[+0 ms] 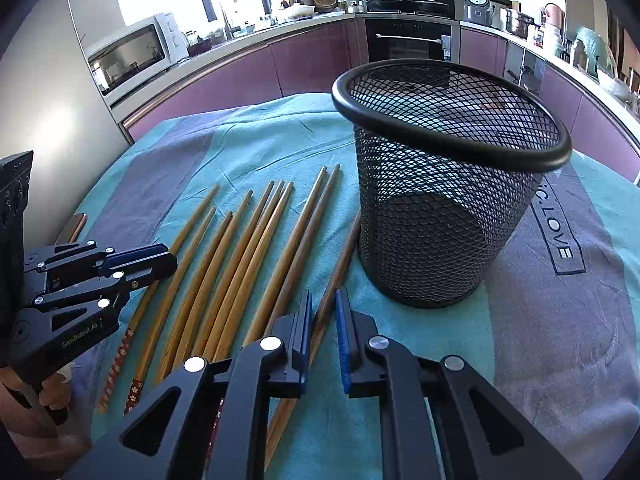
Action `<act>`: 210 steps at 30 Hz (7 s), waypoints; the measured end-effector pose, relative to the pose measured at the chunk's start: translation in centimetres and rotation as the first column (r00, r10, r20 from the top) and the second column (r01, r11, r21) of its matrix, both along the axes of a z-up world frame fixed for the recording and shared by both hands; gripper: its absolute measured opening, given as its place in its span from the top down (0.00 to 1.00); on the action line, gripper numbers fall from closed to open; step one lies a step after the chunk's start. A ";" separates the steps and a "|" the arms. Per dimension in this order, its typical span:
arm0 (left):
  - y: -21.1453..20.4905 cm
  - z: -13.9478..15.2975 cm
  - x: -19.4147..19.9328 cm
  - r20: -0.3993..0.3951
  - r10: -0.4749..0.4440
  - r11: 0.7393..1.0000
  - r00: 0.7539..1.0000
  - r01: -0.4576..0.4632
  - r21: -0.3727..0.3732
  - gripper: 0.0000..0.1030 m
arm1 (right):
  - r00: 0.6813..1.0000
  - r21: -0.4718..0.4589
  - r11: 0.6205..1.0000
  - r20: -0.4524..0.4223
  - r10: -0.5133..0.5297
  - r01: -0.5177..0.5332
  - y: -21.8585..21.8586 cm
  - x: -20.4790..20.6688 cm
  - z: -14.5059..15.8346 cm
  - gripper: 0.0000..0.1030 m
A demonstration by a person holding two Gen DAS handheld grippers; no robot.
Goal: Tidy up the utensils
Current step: 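Close the left gripper on one wooden chopstick while the right gripper grasps another, then lift the chopsticks upright into the black mesh cup while both grippers open to release, then withdraw both open grippers from the cup back toward the loose chopsticks, then close the left gripper on a chopstick while the right gripper grasps another, then lower the held chopsticks into the mesh cup while both grippers open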
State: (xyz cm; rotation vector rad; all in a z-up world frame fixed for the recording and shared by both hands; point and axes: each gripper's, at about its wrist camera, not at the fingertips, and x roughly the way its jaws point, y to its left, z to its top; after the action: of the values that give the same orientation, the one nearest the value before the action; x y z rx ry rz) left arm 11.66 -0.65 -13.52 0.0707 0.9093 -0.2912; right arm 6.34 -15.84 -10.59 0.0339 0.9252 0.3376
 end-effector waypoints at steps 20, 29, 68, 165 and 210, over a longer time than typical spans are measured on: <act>0.9 9.7 -3.5 0.176 -0.067 0.982 0.982 0.096 -0.162 0.93 | 0.973 0.224 0.970 0.229 0.041 -0.094 -4.6 -3.5 8.1 0.95; 0.6 17.6 -4.9 0.324 -0.085 0.944 0.942 0.180 -0.277 0.93 | 0.933 0.259 0.957 0.358 0.034 -0.134 -6.4 -3.2 13.2 0.95; -13.4 14.3 4.4 0.223 -0.173 0.949 0.959 0.223 -0.222 0.92 | 0.982 0.109 0.993 0.186 0.024 -0.045 -6.8 6.6 10.8 0.92; 0.4 5.1 -3.7 0.049 -0.044 0.975 0.998 0.053 -0.214 0.93 | 0.988 0.226 0.965 0.110 0.109 -0.131 -2.5 -2.0 4.5 0.94; -8.8 18.6 0.5 0.316 -0.192 0.920 0.929 0.283 -0.273 0.93 | 0.897 0.279 0.960 0.415 -0.151 0.032 -10.1 2.5 12.7 0.95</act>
State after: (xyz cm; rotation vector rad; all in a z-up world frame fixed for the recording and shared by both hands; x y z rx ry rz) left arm 12.17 -9.49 5.05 -0.0712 0.5582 -0.6371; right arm 8.84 -25.97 2.15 0.2412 0.4277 0.3608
